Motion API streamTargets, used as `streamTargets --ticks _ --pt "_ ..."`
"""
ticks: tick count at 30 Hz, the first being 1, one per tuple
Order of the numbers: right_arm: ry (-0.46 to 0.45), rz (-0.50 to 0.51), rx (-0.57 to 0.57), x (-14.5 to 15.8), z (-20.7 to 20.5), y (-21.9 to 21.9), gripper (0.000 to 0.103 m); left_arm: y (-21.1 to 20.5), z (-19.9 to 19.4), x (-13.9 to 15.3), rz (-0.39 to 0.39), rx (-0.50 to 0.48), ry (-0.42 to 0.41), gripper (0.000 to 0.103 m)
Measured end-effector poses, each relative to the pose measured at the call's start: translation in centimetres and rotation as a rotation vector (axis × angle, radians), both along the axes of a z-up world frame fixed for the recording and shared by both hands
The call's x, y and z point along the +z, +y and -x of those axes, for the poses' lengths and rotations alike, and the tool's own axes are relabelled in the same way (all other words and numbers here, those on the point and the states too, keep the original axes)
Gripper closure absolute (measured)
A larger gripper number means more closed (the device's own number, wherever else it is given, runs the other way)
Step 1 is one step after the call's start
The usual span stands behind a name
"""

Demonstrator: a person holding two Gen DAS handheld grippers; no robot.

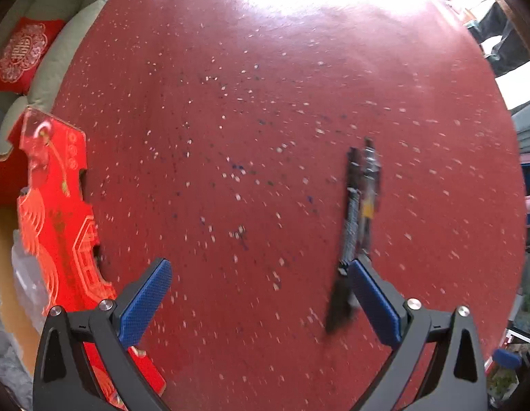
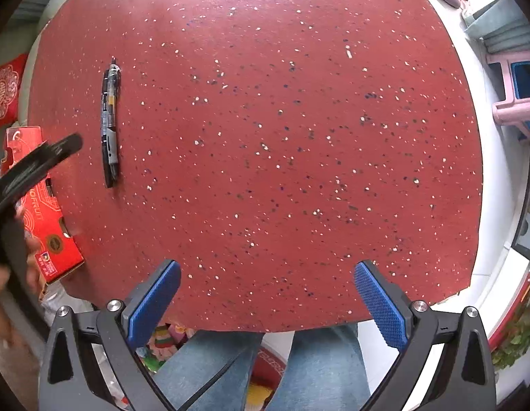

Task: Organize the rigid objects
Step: 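Grasp the black marker with the left tool while the right tool grasps the clear gel pen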

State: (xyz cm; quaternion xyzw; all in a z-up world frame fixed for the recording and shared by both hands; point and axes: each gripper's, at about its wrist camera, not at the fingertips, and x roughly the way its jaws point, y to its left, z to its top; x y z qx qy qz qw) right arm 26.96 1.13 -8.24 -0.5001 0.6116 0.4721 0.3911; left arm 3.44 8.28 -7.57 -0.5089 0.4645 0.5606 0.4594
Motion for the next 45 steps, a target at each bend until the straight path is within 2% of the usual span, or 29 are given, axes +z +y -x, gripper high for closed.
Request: streamTargets --ticks 7,9,12,16,19,22,24,25,28,34,37,40,45 --pt "-0.005 0.002 -0.002 0.5 -1.5 0.3 0.001 0.5 -0.8 -1.5 -0.004 -0.04 -0.056 0.0" --pt "-0.008 0.003 0.002 0.6 -1.5 0.5 0.001 0.5 -1.3 -1.9 0.005 -0.052 -0.038 0.0" --pt "-0.01 0.005 0.016 0.5 -1.0 0.6 0.001 0.6 -0.9 -2.1 -0.007 -0.035 -0.056 0.0" --pt "-0.011 0.003 0.029 0.6 0.0 0.9 0.001 1.3 -0.1 -3.5 0.029 -0.02 -0.013 0.0" --pt "-0.01 0.001 0.037 0.6 0.7 1.1 0.001 1.2 0.4 -3.8 0.034 -0.011 -0.038 0.0" --pt "-0.01 0.001 0.053 0.5 1.7 1.4 0.001 1.1 0.3 -3.7 0.013 -0.042 -0.009 0.0" --pt "-0.015 -0.005 0.071 0.4 2.4 1.6 0.001 1.4 0.4 -3.2 -0.027 -0.026 0.068 0.0" --pt "-0.02 -0.012 0.085 0.5 2.9 1.9 0.001 1.5 1.1 -3.2 -0.034 0.003 0.079 0.0" --pt "-0.035 -0.045 0.131 0.5 5.0 3.0 0.001 1.6 2.8 -3.7 -0.021 0.068 0.01 0.0" --pt "-0.04 -0.127 0.243 -1.2 12.2 6.3 0.001 1.7 3.7 -4.0 -0.033 0.059 -0.021 0.0" --pt "-0.056 -0.197 0.326 -2.1 16.0 7.5 0.001 1.6 6.4 -4.9 -0.038 0.09 -0.039 0.0" --pt "-0.105 -0.238 0.375 -3.1 17.7 8.2 0.001 1.5 8.2 -5.1 -0.044 0.134 -0.052 0.0" --pt "-0.139 -0.283 0.41 -4.0 19.3 9.1 0.001 1.4 8.8 -5.3 -0.055 0.139 -0.051 0.0"
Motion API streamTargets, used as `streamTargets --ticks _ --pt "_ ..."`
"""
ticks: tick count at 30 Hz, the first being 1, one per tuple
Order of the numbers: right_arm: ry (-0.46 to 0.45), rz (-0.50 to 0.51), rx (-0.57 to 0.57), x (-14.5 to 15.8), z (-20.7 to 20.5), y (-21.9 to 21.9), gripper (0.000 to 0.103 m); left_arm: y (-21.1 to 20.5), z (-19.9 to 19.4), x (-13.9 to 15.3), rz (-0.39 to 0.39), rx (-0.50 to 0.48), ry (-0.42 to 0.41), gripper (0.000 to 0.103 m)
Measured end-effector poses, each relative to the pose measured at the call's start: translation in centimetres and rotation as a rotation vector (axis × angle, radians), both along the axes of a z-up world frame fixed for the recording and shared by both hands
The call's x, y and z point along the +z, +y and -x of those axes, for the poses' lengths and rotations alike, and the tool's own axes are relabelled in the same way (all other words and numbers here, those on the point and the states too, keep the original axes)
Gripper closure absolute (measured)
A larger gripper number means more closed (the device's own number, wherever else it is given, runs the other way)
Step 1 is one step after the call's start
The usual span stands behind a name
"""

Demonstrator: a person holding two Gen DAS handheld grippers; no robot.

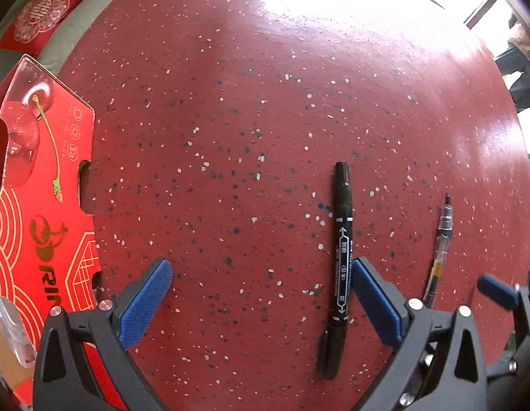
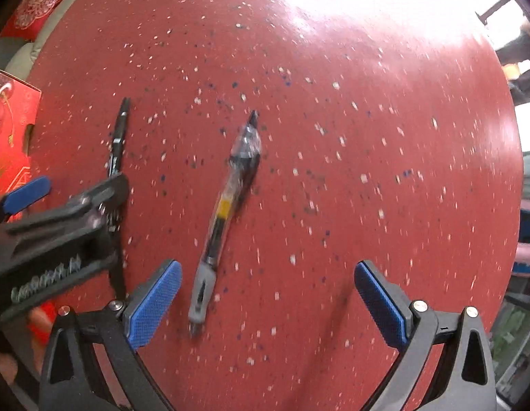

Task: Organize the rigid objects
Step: 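Grasp the black marker with the left tool while the right tool grasps the clear gel pen, then lift the black marker with the left tool while the right tool lifts the clear pen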

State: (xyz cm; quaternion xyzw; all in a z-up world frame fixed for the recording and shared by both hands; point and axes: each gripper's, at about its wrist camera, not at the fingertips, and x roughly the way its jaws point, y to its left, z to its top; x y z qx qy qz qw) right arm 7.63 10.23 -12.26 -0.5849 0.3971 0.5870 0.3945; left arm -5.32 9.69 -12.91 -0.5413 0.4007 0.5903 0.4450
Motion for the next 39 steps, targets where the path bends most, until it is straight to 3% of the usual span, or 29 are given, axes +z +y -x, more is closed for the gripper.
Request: streamTargets --ticks 4,7,10,12,14,17,18,19,20,21,26,33,39 --pt "0.007 -0.029 0.065 -0.1 1.3 0.3 0.002 -0.7 0.4 -0.2 -0.015 0.005 0.002 0.0" --pt "0.03 -0.04 0.085 0.4 1.2 -0.1 0.014 -1.9 0.1 0.7 -0.023 0.019 0.005 0.0" --pt "0.035 -0.044 0.137 1.3 1.1 -0.7 0.041 -1.7 -0.4 1.5 0.007 0.041 0.004 0.0" --pt "0.034 -0.042 0.176 1.7 1.7 -0.9 0.074 -1.4 -0.9 1.8 0.028 0.053 0.007 0.001" --pt "0.033 -0.018 0.185 1.7 2.3 -1.4 0.092 -1.2 -1.4 2.1 0.026 0.045 0.005 0.006" --pt "0.062 0.014 0.138 2.0 0.7 -1.3 0.092 -1.1 -2.9 3.3 0.01 -0.023 0.025 0.03" --pt "0.076 0.022 0.119 2.2 0.0 -1.4 0.092 -1.1 -3.5 3.7 0.008 -0.048 0.042 0.047" --pt "0.094 0.03 0.096 2.7 -1.1 -1.5 0.092 -1.1 -4.0 4.0 0.012 -0.06 0.049 0.071" --pt "0.1 0.031 0.087 2.9 -1.9 -1.5 0.092 -1.1 -4.4 4.2 0.018 -0.066 0.051 0.085" --pt "0.104 0.034 0.076 3.4 -2.8 -1.9 0.092 -1.2 -4.5 4.3 0.028 -0.065 0.035 0.093" --pt "0.143 0.044 0.04 5.5 -5.9 -3.8 0.092 -2.7 -5.5 5.8 0.026 -0.069 -0.05 0.094" --pt "0.175 0.058 0.0 8.1 -10.0 -6.0 0.092 -6.5 -9.0 10.9 -0.04 -0.208 -0.121 0.094" --pt "0.167 0.056 0.004 9.7 -12.1 -8.0 0.092 -9.5 -11.4 14.0 -0.041 -0.272 -0.178 0.094"
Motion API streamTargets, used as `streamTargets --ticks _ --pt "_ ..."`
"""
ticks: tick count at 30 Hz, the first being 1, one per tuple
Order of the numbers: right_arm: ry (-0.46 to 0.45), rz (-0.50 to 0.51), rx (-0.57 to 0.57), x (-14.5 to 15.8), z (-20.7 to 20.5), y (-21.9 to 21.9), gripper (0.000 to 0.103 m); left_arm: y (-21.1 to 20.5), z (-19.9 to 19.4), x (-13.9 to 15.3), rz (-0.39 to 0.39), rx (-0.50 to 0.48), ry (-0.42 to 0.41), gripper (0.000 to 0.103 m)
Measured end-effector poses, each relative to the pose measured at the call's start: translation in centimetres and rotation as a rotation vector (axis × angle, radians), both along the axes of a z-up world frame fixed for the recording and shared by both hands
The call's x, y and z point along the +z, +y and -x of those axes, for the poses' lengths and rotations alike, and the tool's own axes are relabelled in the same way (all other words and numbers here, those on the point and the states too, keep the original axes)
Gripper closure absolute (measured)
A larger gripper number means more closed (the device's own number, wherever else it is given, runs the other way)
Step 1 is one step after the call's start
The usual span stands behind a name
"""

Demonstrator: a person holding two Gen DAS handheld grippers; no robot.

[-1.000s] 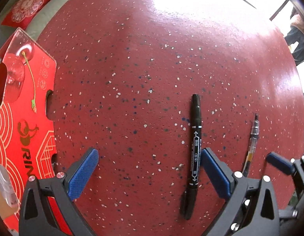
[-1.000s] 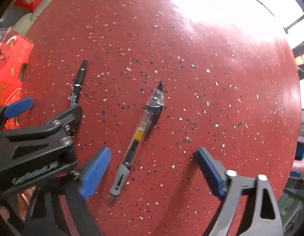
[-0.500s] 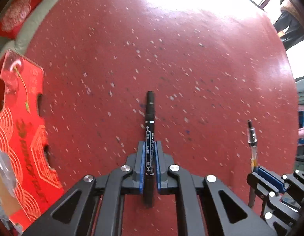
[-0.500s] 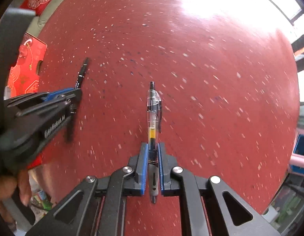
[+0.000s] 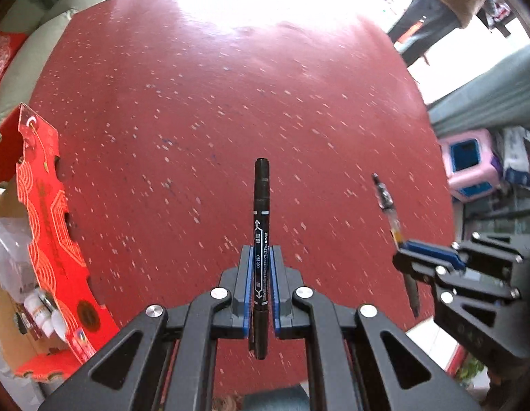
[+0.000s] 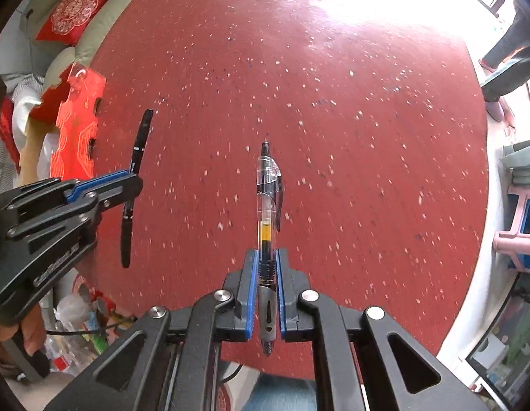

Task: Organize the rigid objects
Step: 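Lift the black marker with the left tool while the right tool lifts the clear pen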

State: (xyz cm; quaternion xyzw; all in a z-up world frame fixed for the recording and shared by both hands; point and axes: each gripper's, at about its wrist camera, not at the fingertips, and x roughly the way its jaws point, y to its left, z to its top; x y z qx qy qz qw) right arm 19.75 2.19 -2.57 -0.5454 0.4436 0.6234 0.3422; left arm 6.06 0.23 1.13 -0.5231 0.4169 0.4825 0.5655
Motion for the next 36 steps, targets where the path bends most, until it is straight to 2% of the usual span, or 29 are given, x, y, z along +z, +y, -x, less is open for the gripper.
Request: streamTargets --ticks 3,5,10,13,20,36 --pt "0.008 0.019 0.001 0.3 -0.3 -0.6 0.092 -1.3 -0.8 0.9 -0.003 -0.039 -0.004 0.094" --pt "0.006 0.013 0.014 0.5 0.0 -0.8 0.092 -1.8 0.1 0.9 -0.01 -0.067 -0.001 0.094" --pt "0.008 -0.033 0.044 1.9 0.7 -0.6 0.092 -2.9 0.7 3.1 -0.027 -0.087 0.011 0.093" --pt "0.014 -0.058 0.055 2.7 1.0 -0.2 0.092 -2.6 0.5 2.8 -0.053 -0.095 0.024 0.093" --pt "0.024 -0.1 0.091 3.9 1.8 0.3 0.092 -1.6 1.3 3.5 -0.112 -0.071 0.052 0.093" --pt "0.046 -0.121 0.074 4.7 1.2 1.1 0.092 -1.6 1.8 4.8 -0.143 -0.047 0.091 0.093"
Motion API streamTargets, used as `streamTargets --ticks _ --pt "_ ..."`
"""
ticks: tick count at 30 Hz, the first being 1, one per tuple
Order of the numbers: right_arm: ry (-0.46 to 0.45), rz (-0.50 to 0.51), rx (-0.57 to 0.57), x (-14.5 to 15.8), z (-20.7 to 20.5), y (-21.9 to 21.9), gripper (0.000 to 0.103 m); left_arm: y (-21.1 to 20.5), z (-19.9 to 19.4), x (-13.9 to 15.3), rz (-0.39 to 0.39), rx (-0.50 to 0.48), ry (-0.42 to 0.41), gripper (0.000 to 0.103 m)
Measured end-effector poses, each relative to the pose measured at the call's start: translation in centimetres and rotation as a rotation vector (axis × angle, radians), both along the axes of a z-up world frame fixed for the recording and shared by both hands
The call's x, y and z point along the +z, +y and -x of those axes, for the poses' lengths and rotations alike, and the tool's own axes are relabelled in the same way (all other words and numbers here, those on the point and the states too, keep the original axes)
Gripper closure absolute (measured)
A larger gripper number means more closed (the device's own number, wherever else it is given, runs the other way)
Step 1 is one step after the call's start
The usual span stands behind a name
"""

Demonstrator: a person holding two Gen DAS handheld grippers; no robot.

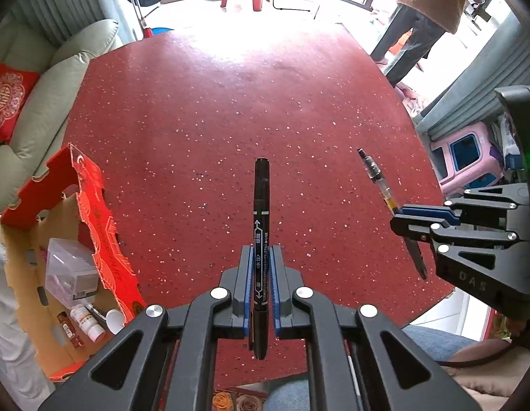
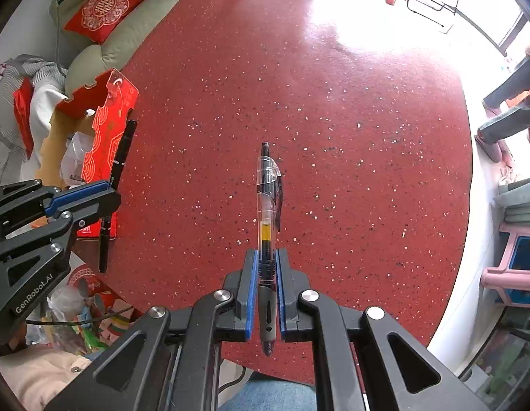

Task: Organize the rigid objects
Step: 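Lift the black marker with the left tool while the right tool lifts the clear pen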

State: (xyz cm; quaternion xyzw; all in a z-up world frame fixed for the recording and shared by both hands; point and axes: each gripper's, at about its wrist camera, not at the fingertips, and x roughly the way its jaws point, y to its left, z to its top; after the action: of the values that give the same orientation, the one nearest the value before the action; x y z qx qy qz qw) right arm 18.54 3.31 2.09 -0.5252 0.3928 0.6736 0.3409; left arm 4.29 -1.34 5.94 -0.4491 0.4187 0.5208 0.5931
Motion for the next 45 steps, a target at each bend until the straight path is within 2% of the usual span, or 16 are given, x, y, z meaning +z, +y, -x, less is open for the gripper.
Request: streamTargets --ticks 45 --pt "-0.025 0.027 0.0 -0.77 0.1 0.0 0.092 -0.19 0.2 -0.14 0.001 0.013 -0.022 0.093"
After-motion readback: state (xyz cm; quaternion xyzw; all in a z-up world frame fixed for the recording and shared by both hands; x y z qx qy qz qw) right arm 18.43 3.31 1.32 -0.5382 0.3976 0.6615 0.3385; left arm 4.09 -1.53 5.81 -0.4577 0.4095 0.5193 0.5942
